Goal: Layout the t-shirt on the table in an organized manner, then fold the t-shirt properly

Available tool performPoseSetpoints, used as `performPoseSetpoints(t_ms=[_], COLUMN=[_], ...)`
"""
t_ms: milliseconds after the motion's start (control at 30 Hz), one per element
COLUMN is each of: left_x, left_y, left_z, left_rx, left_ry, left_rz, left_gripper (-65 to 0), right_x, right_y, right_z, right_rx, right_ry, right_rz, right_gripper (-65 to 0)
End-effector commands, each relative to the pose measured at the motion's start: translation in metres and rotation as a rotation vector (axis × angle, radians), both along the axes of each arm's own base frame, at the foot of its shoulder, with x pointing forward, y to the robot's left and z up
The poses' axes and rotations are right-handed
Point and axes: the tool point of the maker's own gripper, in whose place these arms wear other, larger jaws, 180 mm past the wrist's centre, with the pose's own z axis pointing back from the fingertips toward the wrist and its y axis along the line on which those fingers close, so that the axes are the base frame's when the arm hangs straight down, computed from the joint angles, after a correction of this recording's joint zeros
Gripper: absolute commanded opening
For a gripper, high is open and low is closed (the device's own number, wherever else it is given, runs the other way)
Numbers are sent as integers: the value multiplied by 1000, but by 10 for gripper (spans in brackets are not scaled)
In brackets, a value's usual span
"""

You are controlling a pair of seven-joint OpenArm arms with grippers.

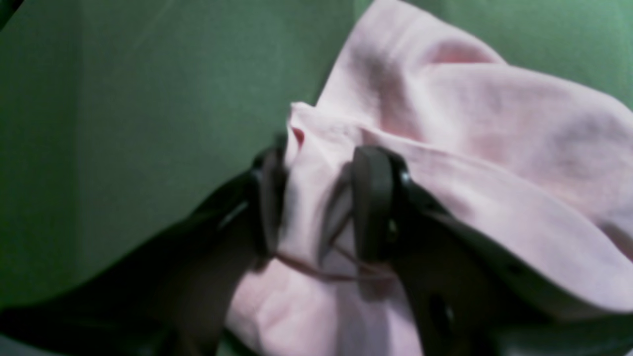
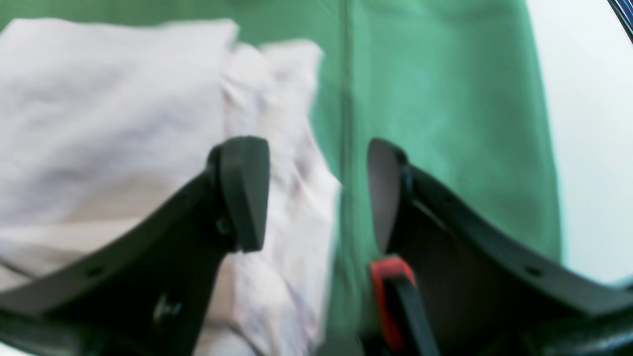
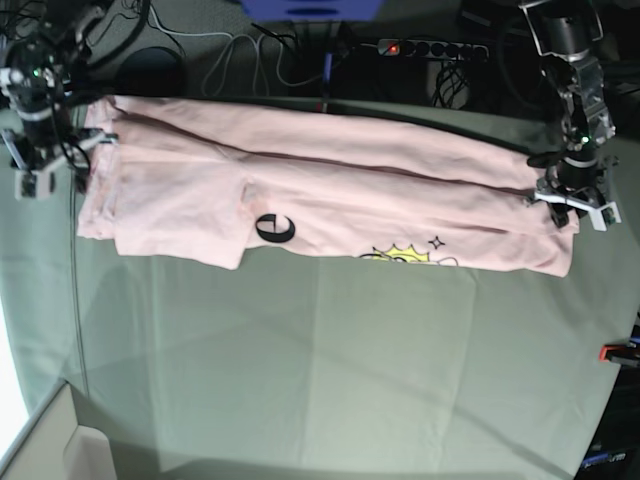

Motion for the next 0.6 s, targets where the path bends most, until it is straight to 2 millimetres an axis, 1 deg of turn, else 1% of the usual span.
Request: performPoseSetpoints(t_ms=[0,33,100,167,300,333,400,433,533,567], left_x=[10,10,10,10,10,10,10,10,10,10], left_y=[6,6,6,6,6,6,6,6,6,6], left_z=[13,13,13,13,13,13,14,14,14,14], left_rx=[21,21,21,21,21,21,22,22,22,22], left_ry=[-41,-41,-41,-41,-40,-40,-40,-40,-40,-40], left_rz=[-4,-4,-4,-4,-5,-5,-5,-5,-5,-5], left_gripper=[-420,-420,-420,-420,-420,-420,-420,-420,-420,-420], right_x=[21,30,48,68,102,109,119,121,121,119], right_y=[5,11,16,25,31,29,28,30,27,25], right_z=[16,16,19,15,2,-1,-10,-17,-37,-45], right_rx=[-7,0,-8,5,39,45,61,74,92,105], right_ry=[-60,-49,-26,15,76,91,114,134,198,221], right_rz=[27,46,82,123,172,178,196,207,229,228], right_gripper=[-306,-294,-275,-266,-266,-265,-265,-265,-265,-265])
